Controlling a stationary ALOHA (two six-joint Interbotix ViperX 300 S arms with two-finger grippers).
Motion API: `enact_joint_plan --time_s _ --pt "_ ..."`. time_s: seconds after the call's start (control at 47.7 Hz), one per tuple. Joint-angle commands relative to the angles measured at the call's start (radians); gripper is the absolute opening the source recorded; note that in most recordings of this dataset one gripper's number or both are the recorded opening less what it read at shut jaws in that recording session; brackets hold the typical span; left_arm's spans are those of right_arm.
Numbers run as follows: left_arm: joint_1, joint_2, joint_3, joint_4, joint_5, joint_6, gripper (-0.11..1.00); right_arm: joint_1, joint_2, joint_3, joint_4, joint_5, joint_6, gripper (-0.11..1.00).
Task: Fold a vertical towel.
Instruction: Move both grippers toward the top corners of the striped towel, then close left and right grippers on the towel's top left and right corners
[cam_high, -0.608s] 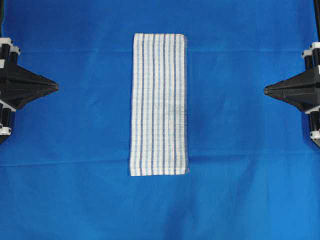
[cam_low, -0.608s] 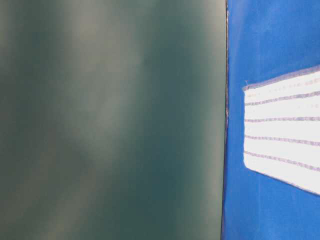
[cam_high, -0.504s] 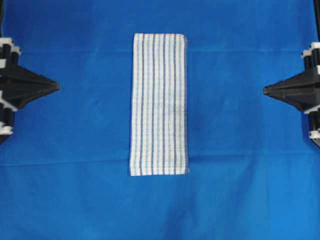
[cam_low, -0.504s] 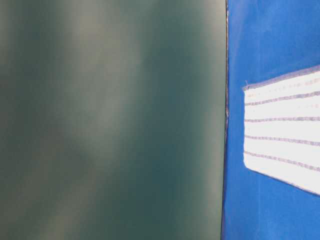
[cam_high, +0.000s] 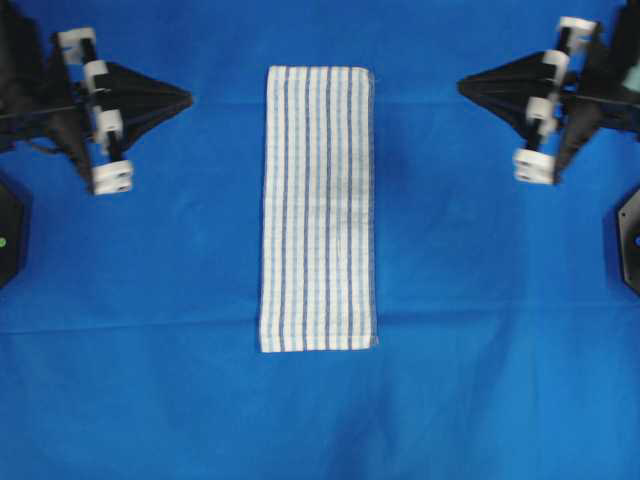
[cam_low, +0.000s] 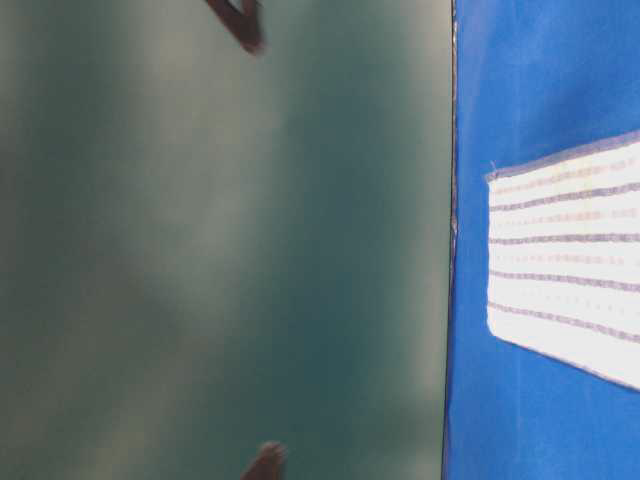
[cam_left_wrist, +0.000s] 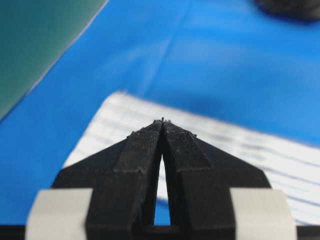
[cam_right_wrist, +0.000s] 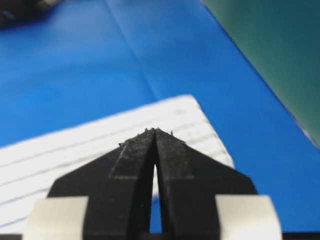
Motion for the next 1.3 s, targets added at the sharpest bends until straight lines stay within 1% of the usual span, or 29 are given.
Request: enact_joint_plan --time_s 0.0,0.021,0.084,0.105,0.126,0.21,0.273,0.315,0.336,0.483,0.629,0.797,1.007,1.196,1.28 --pt "0.038 0.094 -0.038 0.0 -0.04 -0.002 0.03 -0.043 0.091 -0.057 -0.002 -0.002 -0.005 0.01" --pt "0.044 0.118 -0.043 -0.002 -0.046 -0.002 0.06 -0.049 0.114 -0.066 0.0 -0.002 -0.005 0.01" --pt "0.061 0.183 -0.058 -0.002 -0.071 -0.002 0.2 -0.069 0.192 -0.098 -0.005 -0.002 -0.008 0.01" --pt "0.067 0.215 -0.069 -0.002 -0.08 -0.002 0.27 -0.075 0.216 -0.107 -0.006 -0.003 -0.008 0.02" --pt "0.072 0.236 -0.075 -0.002 -0.086 -0.002 0.33 -0.08 0.239 -0.117 -0.006 -0.005 -0.008 0.05" --pt "0.098 0.314 -0.115 -0.002 -0.092 -0.002 0.58 -0.098 0.328 -0.152 -0.014 -0.006 -0.009 0.3" --pt "0.123 0.374 -0.146 0.0 -0.094 0.0 0.74 -0.11 0.402 -0.189 -0.026 -0.005 -0.009 0.49" --pt "0.138 0.41 -0.166 -0.002 -0.092 -0.002 0.8 -0.12 0.44 -0.207 -0.034 -0.006 -0.009 0.58" --pt "0.144 0.426 -0.175 -0.002 -0.095 -0.002 0.82 -0.121 0.456 -0.218 -0.038 -0.005 -0.011 0.59" --pt "0.181 0.548 -0.242 -0.002 -0.103 -0.002 0.83 -0.144 0.557 -0.279 -0.057 -0.006 -0.011 0.54" --pt "0.196 0.664 -0.295 -0.002 -0.123 -0.002 0.83 -0.163 0.632 -0.319 -0.067 -0.006 -0.011 0.55" --pt "0.198 0.773 -0.342 -0.002 -0.158 -0.002 0.83 -0.169 0.706 -0.348 -0.067 -0.026 -0.011 0.55" --pt "0.198 0.844 -0.391 -0.002 -0.161 -0.002 0.83 -0.176 0.779 -0.38 -0.067 -0.069 -0.011 0.55" --pt "0.199 0.857 -0.396 -0.002 -0.161 -0.002 0.81 -0.178 0.825 -0.408 -0.067 -0.069 -0.011 0.55" --pt "0.199 0.856 -0.393 -0.002 -0.155 -0.002 0.8 -0.178 0.827 -0.407 -0.067 -0.067 -0.009 0.52"
